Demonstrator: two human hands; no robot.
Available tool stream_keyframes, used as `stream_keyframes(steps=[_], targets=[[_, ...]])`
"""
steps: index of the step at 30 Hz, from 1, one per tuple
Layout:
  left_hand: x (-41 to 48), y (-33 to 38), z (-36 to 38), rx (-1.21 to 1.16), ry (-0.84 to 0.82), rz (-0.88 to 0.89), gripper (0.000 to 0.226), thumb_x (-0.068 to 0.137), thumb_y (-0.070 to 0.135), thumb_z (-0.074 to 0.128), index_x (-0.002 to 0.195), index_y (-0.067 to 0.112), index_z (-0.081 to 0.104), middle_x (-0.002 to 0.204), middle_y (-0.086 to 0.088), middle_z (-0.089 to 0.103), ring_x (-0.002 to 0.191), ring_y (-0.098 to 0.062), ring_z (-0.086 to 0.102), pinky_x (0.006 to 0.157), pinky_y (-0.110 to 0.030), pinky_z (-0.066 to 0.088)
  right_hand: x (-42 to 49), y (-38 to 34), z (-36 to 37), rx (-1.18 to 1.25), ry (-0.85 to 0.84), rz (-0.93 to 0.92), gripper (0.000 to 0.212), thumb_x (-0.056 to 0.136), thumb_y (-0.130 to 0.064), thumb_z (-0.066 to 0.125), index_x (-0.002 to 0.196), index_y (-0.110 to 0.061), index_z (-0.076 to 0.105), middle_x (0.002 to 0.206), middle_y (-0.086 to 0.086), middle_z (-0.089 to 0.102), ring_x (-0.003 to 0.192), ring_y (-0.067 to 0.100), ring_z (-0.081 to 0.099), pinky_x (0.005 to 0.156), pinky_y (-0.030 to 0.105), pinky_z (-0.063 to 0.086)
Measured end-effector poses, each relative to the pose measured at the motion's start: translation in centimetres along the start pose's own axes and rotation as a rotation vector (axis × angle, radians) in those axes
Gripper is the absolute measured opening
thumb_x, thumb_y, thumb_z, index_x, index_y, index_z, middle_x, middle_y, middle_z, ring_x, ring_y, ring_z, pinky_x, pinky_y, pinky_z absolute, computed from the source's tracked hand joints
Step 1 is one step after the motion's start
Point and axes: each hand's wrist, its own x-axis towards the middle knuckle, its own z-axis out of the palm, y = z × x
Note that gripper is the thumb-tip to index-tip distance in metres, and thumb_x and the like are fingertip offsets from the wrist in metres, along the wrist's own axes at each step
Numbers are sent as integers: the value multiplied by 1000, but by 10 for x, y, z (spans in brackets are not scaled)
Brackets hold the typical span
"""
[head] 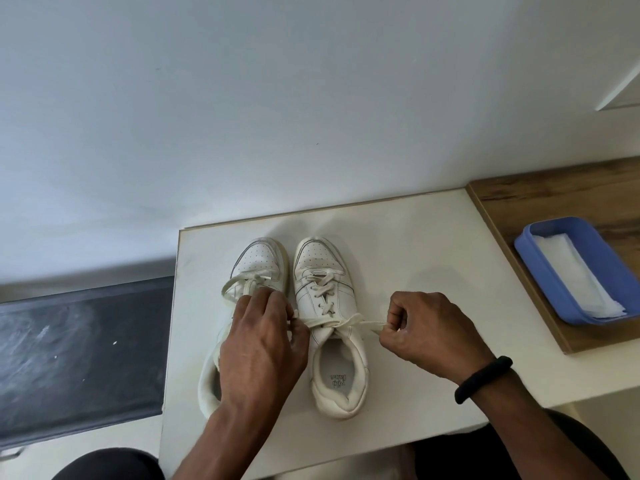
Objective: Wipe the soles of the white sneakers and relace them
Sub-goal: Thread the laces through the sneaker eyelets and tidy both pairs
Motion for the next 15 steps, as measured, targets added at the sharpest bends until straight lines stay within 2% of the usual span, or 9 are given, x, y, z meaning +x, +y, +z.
stream_keyframes(steps=[3, 7, 10, 15], targets=[[-1, 2, 1, 9, -5, 9, 21, 74, 12, 78, 80, 14, 58, 82, 0, 59, 82, -26, 57, 51, -33, 44, -1, 0, -6, 21, 103, 26, 25, 78, -37, 64, 65, -20, 51, 61, -6, 58, 59, 15, 57, 53, 29, 44], [-2, 5, 4, 6, -1, 21, 18, 79, 16, 73, 80, 16, 55, 81, 2, 59, 81, -24, 58, 51, -34, 44, -1, 4, -11, 195, 234, 38, 28, 76, -29, 66, 59, -16, 48, 53, -2, 53, 56, 20, 53, 51, 34, 43], [-3, 4, 5, 5, -9, 19, 13, 83, 18, 67, 81, 16, 54, 80, 2, 59, 78, -24, 60, 51, -35, 45, 1, 8, -10, 241, 151, 58, 30, 75, -27, 67, 57, -17, 45, 52, -4, 50, 53, 17, 46, 52, 32, 39], [-2, 4, 5, 49, -1, 43, 16, 79, 12, 71, 79, 13, 55, 82, -1, 56, 82, -25, 56, 51, -30, 37, 3, 11, -5, 38, 152, 84, 28, 74, -30, 64, 62, -17, 43, 56, -4, 50, 55, 17, 46, 49, 27, 32]])
